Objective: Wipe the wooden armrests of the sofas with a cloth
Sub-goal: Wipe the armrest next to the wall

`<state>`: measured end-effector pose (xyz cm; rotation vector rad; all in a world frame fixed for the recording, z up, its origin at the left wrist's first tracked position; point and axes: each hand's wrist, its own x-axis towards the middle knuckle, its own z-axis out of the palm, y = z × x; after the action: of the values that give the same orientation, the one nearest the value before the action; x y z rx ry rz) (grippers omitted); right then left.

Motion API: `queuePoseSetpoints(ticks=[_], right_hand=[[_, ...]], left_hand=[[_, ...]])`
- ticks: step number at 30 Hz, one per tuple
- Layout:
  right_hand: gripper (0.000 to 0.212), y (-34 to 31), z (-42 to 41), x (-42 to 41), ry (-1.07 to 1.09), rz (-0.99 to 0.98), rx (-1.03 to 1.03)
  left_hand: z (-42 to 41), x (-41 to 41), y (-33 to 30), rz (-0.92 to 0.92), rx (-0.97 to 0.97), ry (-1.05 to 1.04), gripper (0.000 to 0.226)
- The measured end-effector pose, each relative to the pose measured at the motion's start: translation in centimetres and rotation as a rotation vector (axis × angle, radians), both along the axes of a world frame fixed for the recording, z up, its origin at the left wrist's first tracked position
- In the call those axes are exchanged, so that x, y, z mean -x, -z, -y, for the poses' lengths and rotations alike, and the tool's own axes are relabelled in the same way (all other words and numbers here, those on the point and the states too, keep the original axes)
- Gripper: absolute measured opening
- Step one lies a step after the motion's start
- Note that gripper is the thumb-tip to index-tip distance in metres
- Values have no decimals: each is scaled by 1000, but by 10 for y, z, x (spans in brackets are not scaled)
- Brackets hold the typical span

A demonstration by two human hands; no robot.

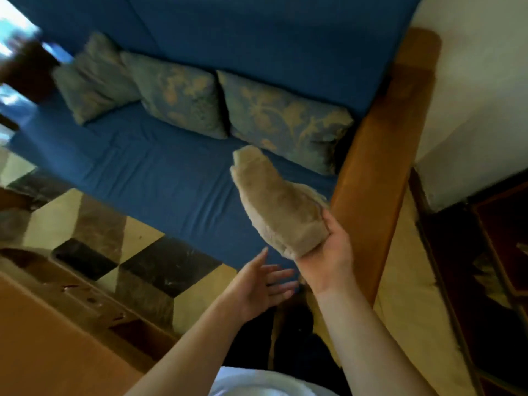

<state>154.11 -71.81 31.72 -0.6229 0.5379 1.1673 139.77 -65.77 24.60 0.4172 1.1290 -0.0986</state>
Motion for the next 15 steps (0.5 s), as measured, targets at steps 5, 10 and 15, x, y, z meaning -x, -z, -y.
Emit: queuePoseSetpoints(ticks=[5, 10, 15], right_hand=[[44, -87, -41, 14, -140, 58, -280], [39, -117, -88, 30, -355, 201, -282], [31, -139, -164, 64, -585, 462, -227]], left_hand=[[-72, 28, -98, 593, -14, -374, 99], [-143, 59, -155, 756, -146, -335, 108], [-216, 113, -162, 736, -251, -413, 105]])
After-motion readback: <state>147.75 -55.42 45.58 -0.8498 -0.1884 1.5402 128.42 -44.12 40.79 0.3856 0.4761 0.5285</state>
